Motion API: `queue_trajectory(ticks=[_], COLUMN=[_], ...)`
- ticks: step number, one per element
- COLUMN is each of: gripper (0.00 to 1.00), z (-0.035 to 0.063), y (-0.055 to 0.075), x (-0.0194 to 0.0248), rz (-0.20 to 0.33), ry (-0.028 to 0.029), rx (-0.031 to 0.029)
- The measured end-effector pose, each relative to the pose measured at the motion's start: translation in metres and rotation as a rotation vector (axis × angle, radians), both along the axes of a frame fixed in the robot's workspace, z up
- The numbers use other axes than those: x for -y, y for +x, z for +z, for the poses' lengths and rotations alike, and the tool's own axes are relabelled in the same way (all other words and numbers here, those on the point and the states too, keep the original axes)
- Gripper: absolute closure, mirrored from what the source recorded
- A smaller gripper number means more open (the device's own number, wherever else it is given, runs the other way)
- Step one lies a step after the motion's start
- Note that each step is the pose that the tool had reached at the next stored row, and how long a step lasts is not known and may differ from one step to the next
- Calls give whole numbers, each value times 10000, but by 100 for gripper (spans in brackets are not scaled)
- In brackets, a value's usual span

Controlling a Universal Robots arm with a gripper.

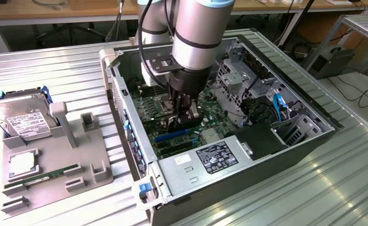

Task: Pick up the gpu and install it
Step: 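Insert the gpu into the slot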

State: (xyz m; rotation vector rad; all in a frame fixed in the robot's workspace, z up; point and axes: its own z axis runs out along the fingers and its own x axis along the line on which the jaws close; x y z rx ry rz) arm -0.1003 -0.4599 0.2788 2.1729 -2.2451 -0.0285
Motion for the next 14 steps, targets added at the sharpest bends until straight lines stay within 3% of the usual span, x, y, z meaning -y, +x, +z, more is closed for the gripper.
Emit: queue_trajectory(ticks=[7,11,14], gripper=[74,74,74], z=[-39,-45,-51], y=[-1,0,0], x=[0,0,0], rz=[23,47,74], ry=[15,171,179], rx=[-1,-1,0])
